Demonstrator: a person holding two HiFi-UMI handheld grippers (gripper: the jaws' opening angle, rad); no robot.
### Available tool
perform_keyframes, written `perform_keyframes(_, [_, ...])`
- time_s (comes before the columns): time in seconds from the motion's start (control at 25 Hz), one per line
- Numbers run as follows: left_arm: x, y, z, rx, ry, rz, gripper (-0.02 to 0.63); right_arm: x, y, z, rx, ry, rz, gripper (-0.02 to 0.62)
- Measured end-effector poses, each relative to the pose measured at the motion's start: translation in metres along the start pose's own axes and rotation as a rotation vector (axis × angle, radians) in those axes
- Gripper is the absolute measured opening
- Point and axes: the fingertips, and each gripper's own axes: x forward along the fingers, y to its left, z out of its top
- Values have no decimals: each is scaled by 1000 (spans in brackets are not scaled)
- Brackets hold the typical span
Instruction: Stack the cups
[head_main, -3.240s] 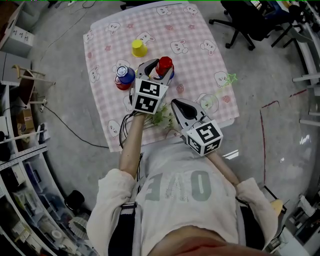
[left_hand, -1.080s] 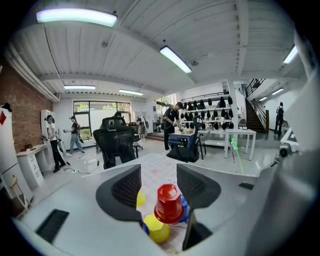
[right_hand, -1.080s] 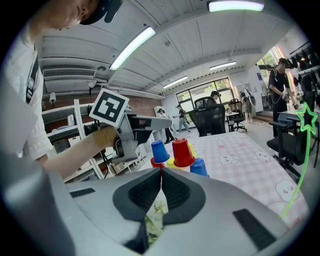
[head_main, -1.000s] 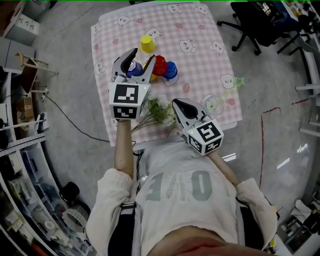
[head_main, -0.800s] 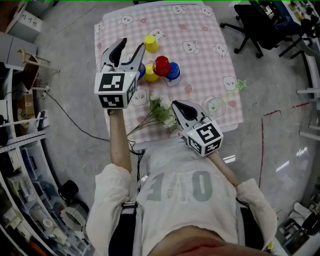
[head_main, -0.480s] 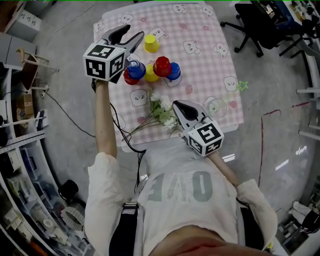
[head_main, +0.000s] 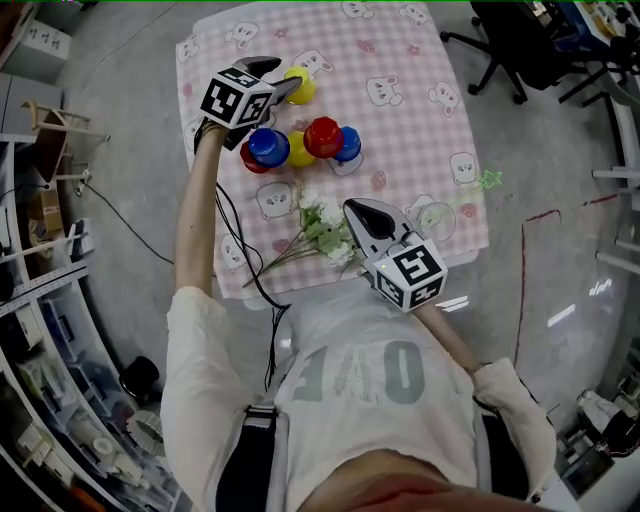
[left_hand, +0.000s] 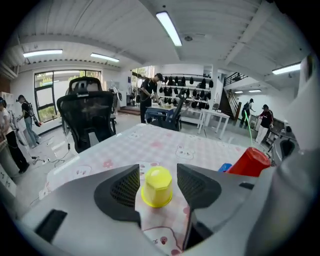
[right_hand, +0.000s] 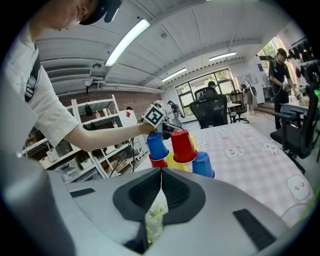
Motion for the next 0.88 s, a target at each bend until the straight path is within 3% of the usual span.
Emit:
perform_keyframes(0.12, [13, 3, -15, -5, 40, -16, 221, 4, -2, 0, 5, 8, 1, 29])
perform_keyframes(0.32, [21, 7, -19, -29, 34, -38, 221, 7, -6, -3, 8, 22, 3, 29])
perform_keyframes(0.88, [31, 2, -19, 13, 62, -96, 221, 9, -6, -5, 7, 44, 14, 29])
